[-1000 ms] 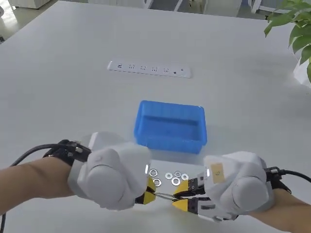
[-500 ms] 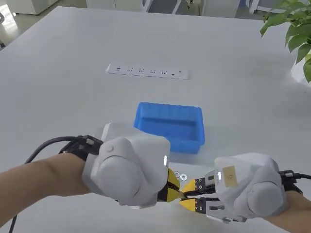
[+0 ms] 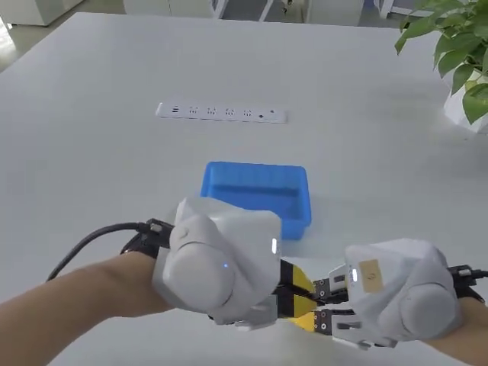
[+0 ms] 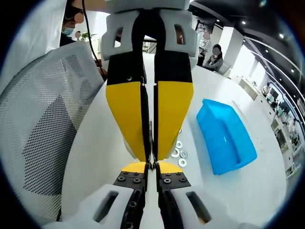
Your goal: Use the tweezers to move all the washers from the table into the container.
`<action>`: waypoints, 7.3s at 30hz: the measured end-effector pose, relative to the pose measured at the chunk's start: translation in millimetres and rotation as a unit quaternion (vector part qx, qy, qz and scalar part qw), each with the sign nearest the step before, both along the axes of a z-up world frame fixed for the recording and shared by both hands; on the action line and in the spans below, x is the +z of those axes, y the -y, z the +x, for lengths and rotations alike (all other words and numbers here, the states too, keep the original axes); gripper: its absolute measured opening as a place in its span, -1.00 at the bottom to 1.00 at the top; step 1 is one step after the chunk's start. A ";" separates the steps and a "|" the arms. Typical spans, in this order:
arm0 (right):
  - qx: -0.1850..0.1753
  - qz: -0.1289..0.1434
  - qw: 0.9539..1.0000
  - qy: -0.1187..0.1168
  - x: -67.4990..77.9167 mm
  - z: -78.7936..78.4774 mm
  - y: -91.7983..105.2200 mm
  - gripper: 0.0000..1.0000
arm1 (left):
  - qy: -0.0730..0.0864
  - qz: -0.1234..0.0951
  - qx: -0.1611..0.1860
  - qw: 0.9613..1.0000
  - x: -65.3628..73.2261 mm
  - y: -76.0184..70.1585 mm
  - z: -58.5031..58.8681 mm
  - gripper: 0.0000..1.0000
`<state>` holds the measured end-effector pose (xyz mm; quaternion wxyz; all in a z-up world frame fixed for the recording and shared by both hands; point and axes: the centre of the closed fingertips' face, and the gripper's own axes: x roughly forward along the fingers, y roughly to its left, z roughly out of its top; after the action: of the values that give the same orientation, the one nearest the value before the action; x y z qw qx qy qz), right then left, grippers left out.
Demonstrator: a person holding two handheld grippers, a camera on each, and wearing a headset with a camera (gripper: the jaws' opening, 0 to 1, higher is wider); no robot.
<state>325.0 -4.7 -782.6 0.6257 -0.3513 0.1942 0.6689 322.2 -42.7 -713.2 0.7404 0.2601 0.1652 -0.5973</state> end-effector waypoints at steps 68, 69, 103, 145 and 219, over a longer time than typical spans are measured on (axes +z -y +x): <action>-0.047 0.004 0.999 -0.006 -4.7 1.6 -16.2 -0.52 | 0.006 0.000 0.057 0.998 15.2 -69.4 9.1 -0.90; -0.050 0.007 0.999 -0.008 -4.5 2.9 -17.0 -0.52 | 0.005 -0.001 0.061 0.998 15.6 -71.6 9.7 -0.90; -0.060 0.032 0.997 -0.048 -5.8 6.0 -35.5 -0.42 | -0.026 -0.010 0.069 0.997 5.5 -83.7 11.7 -0.90; -0.002 0.063 0.996 -0.058 -5.0 12.0 -82.7 -0.80 | -0.079 -0.019 0.020 0.997 5.5 -78.8 13.4 -0.90; -0.045 0.065 0.997 0.001 50.8 151.4 -93.7 -0.81 | -0.059 -0.023 0.213 0.975 -7.5 -148.8 28.2 0.37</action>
<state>476.4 88.9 -731.8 0.6772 -0.3011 0.1653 0.6507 350.4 106.1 -720.7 0.8453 0.1657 0.2463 -0.4442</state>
